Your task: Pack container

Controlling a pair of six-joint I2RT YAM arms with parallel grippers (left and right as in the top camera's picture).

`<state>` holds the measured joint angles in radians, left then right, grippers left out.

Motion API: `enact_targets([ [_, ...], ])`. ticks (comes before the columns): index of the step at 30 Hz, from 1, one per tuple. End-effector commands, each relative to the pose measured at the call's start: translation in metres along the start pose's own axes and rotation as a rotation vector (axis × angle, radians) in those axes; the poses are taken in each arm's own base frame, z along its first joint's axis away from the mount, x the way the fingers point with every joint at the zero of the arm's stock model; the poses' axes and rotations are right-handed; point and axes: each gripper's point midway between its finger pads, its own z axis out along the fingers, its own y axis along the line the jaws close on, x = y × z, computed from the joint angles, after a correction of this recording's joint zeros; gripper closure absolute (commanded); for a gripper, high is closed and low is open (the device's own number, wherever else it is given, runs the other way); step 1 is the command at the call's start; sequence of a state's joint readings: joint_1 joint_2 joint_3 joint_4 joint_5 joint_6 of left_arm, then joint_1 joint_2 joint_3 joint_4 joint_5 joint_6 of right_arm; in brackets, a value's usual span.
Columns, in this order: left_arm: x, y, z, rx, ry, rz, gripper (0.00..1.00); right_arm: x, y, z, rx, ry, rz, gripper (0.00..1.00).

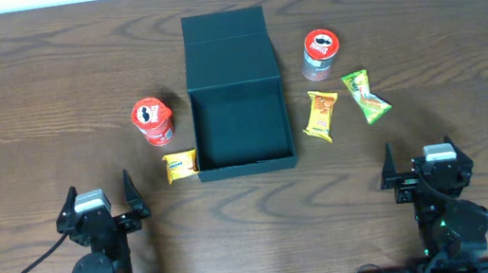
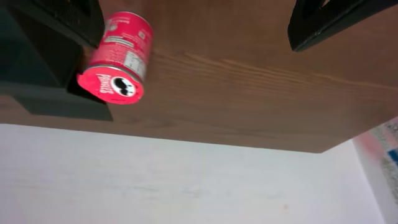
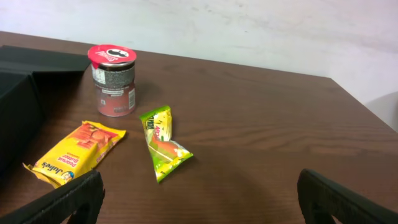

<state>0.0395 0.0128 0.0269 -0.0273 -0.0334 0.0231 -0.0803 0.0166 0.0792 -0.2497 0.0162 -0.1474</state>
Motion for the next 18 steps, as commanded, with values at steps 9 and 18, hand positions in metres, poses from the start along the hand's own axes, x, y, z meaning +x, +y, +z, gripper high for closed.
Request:
enact_targets([
  [9,0.006,-0.018,0.000,0.106,0.004,-0.005,0.04,-0.020,-0.012,-0.002,0.062,-0.083,0.014,0.01],
  [18,-0.090,-0.017,-0.019,0.104,-0.271,-0.036,0.04,-0.144,-0.017,-0.047,0.048,-0.576,0.029,0.01],
])
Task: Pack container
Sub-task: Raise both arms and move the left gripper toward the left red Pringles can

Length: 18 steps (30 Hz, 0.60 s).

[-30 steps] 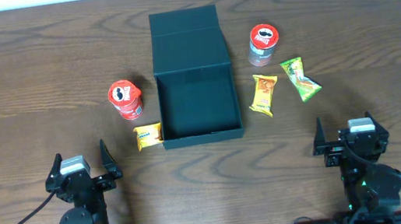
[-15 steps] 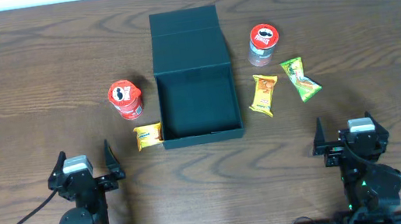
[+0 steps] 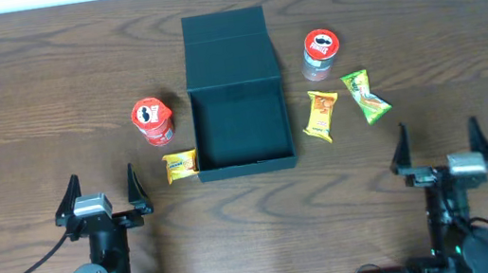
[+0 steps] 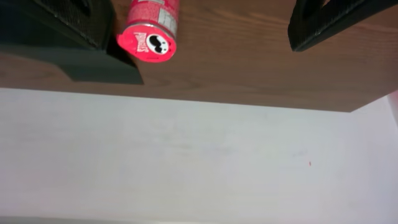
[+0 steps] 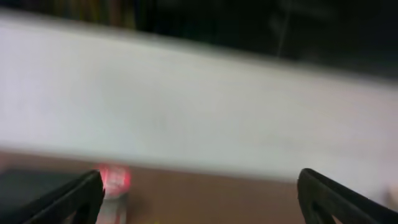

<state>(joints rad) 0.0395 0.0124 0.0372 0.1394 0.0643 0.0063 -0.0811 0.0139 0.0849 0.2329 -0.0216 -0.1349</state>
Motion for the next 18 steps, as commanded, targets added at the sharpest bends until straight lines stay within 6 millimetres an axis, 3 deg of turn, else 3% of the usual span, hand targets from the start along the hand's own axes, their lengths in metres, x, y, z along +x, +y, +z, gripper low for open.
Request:
enact_targets([
  [1,-0.063,-0.001,-0.008,-0.007,-0.126,-0.001,0.04,-0.047,-0.013,-0.003,0.049,-0.110,0.015,0.01],
  [6,-0.163,-0.005,-0.016,-0.026,-0.271,0.117,0.05,-0.137,-0.050,-0.009,0.215,-0.239,0.033,0.01],
  [10,-0.241,-0.011,-0.004,-0.022,-0.334,0.123,0.05,-0.209,-0.078,-0.007,0.334,-0.317,0.036,0.01],
  [13,-0.294,-0.018,0.024,0.009,-0.294,0.102,0.05,-0.256,-0.084,0.019,0.345,-0.303,-0.071,0.01],
  [15,-0.324,-0.020,0.051,0.012,-0.233,0.103,0.05,-0.280,-0.088,0.050,0.339,-0.232,-0.120,0.01],
  [18,-0.353,-0.021,0.087,0.011,-0.140,0.101,0.05,-0.293,-0.088,0.095,0.293,-0.103,-0.138,0.01],
])
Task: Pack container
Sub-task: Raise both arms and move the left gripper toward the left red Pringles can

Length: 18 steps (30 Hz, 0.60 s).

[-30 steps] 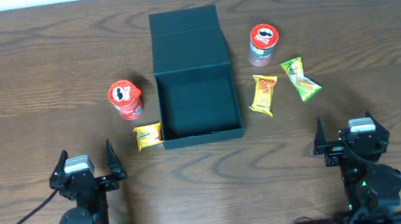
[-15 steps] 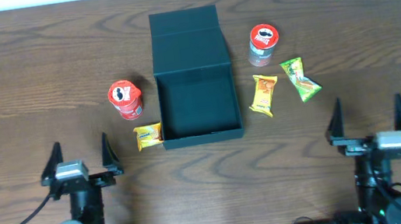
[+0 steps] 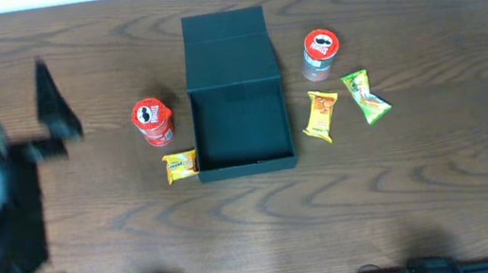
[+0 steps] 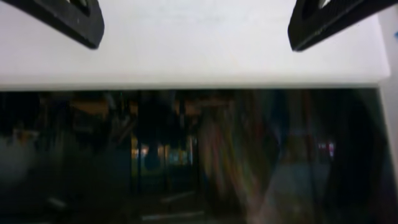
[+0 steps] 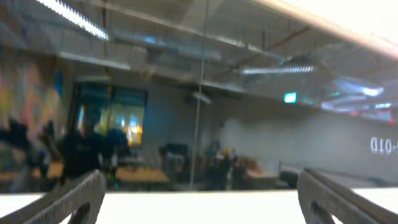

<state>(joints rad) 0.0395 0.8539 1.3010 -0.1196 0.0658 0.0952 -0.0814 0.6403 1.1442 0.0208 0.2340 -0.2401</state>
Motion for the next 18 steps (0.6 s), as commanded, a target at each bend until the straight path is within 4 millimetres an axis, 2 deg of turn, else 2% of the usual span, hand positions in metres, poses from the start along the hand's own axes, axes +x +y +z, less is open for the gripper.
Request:
enact_targets([
  [1,-0.027,0.001,0.040,0.010,0.053,0.009,0.05,-0.004,0.013,0.051,-0.041,0.108,-0.077,0.01],
  [4,-0.020,-0.004,0.071,0.041,0.198,0.004,0.04,0.018,0.040,0.086,-0.167,0.295,-0.108,0.01],
  [6,0.002,-0.004,0.085,0.045,0.321,0.008,0.05,0.048,0.054,0.097,-0.233,0.452,-0.133,0.01],
  [8,0.042,-0.004,0.092,0.048,0.487,0.015,0.05,0.096,0.067,0.098,-0.284,0.664,-0.161,0.01],
  [11,0.108,-0.008,0.091,0.073,0.730,0.001,0.05,0.163,0.085,0.087,-0.345,0.927,-0.154,0.01],
  [14,0.161,-0.021,0.083,0.133,0.931,-0.049,0.05,0.218,0.118,0.061,-0.472,1.158,-0.039,0.01],
  [17,0.211,-0.037,0.060,0.179,1.168,-0.168,0.05,0.259,0.146,0.024,-0.614,1.384,0.051,0.01],
  [18,0.222,-0.041,0.055,0.186,1.223,-0.197,0.04,0.271,0.151,0.012,-0.643,1.461,0.070,0.01],
])
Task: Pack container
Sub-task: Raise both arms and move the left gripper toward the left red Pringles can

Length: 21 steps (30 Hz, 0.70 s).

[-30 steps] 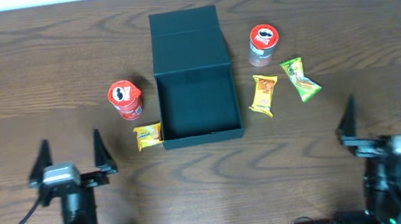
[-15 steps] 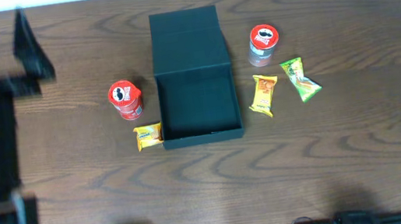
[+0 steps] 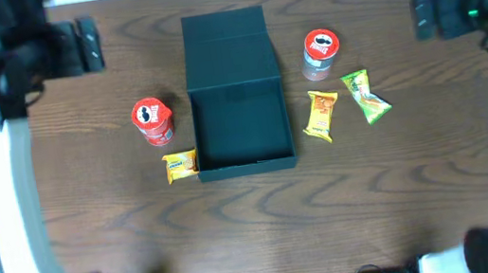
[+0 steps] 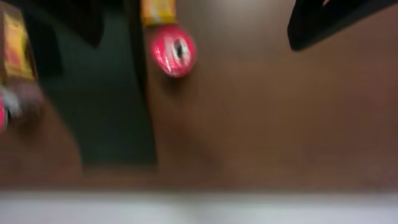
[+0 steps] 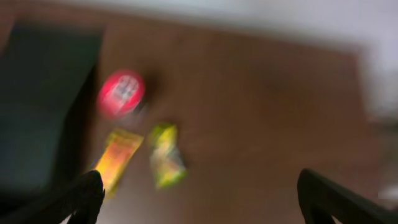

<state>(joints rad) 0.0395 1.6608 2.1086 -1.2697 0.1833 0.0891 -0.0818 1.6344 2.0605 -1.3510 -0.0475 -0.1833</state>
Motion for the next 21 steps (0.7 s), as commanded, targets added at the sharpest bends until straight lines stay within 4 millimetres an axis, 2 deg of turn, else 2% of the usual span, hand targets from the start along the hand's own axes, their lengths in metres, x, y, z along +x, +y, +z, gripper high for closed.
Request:
enact_targets([
  [1,0.020,-0.016,0.022,0.115,0.135,-0.082,0.05,0.016,0.033,0.022,-0.197,0.117,0.068,0.01],
  [3,0.037,-0.015,0.040,0.122,0.241,-0.100,0.04,0.030,0.035,0.045,-0.213,0.223,0.107,0.01],
  [5,0.048,-0.013,0.055,0.123,0.310,-0.097,0.05,0.034,0.038,0.060,-0.221,0.266,0.129,0.01],
  [9,0.064,-0.010,0.086,0.126,0.426,-0.120,0.06,0.032,0.058,0.076,-0.286,0.289,0.128,0.01],
  [10,0.070,-0.010,0.091,0.127,0.457,-0.125,0.13,0.030,0.059,0.081,-0.260,0.289,0.137,0.01],
  [11,0.074,-0.010,0.096,0.123,0.483,-0.126,0.13,0.029,0.054,0.084,-0.198,0.289,0.163,0.01],
  [12,0.079,-0.009,0.099,0.104,0.507,-0.124,0.05,0.029,0.045,0.087,-0.099,0.295,0.221,0.01],
  [14,0.085,0.001,0.102,-0.008,0.538,-0.085,0.04,0.036,0.022,0.085,0.144,0.302,0.341,0.01],
  [15,0.085,0.004,0.103,-0.077,0.533,-0.075,0.04,0.038,0.023,0.084,0.184,0.308,0.334,0.01],
  [18,0.079,-0.014,0.102,-0.141,0.496,0.006,0.04,0.037,0.053,0.085,0.126,0.316,0.232,0.01],
  [21,0.077,-0.015,0.092,-0.340,0.459,0.060,0.04,0.038,0.073,0.082,0.107,0.324,0.198,0.01],
])
